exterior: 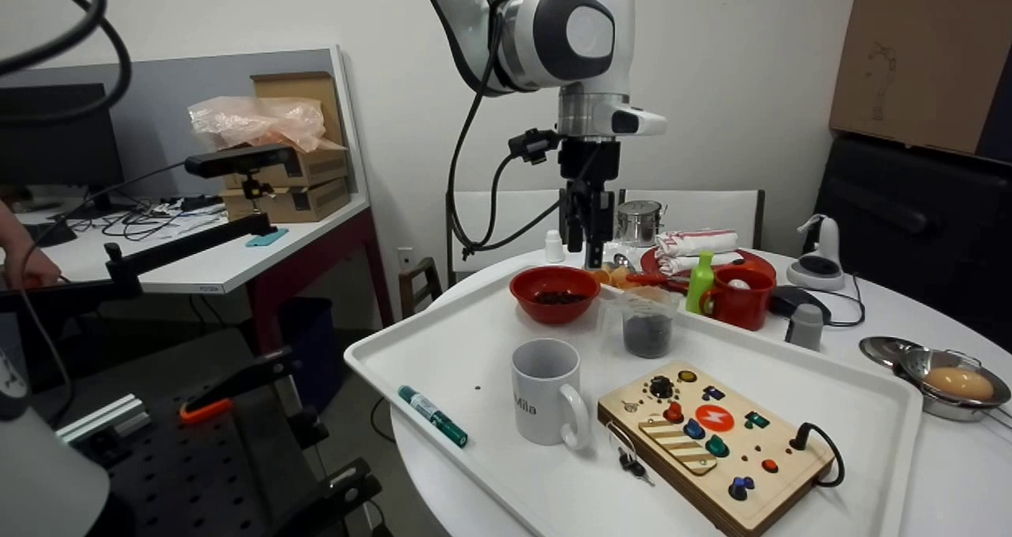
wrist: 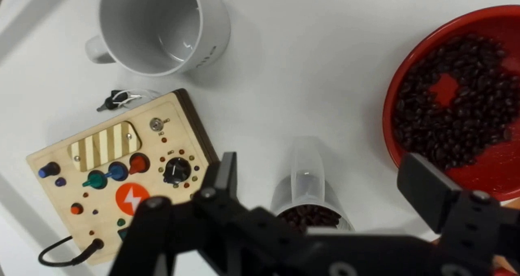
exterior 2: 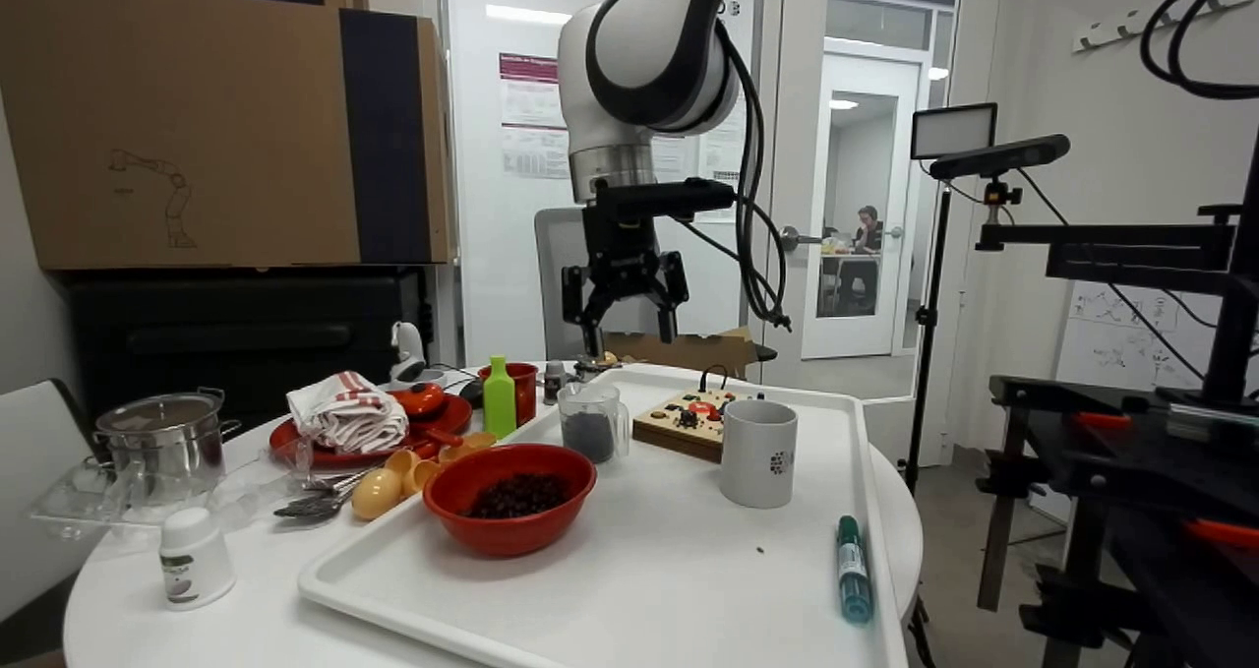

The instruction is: Pour the contents in the clear jug into the red bowl

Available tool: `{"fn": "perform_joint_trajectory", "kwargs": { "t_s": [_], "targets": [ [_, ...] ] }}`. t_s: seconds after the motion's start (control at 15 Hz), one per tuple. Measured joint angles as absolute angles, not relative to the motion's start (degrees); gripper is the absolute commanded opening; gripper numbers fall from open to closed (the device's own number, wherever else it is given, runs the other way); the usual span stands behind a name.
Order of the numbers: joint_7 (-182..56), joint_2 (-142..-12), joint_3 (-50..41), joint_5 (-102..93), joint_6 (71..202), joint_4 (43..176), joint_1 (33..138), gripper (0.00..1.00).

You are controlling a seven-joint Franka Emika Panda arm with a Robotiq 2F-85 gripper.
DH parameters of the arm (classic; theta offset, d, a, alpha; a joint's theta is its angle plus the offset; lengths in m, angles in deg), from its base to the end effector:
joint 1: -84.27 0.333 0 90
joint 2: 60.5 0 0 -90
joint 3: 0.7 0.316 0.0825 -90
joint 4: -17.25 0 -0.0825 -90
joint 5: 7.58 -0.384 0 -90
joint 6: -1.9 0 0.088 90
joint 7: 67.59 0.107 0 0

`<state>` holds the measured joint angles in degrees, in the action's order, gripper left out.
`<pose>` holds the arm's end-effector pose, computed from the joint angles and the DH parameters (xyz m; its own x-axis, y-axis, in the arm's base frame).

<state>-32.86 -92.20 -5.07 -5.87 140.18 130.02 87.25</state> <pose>0.6026 -0.0141 0.1790 0.8235 -0.5645 -0.0557 -0.5571 -0.8234 0.1084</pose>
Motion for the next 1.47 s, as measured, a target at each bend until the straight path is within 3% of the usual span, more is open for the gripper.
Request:
{"fn": "perform_joint_trajectory", "kwargs": {
  "t_s": [0.53,1.47],
  "targets": [
    [-46.0,-100.6,-3.8,-12.0,139.9,122.8,83.6,1.00],
    [-43.1,-101.4,-6.4,-11.9,142.9,123.2,86.8,1.00]
  ]
}}
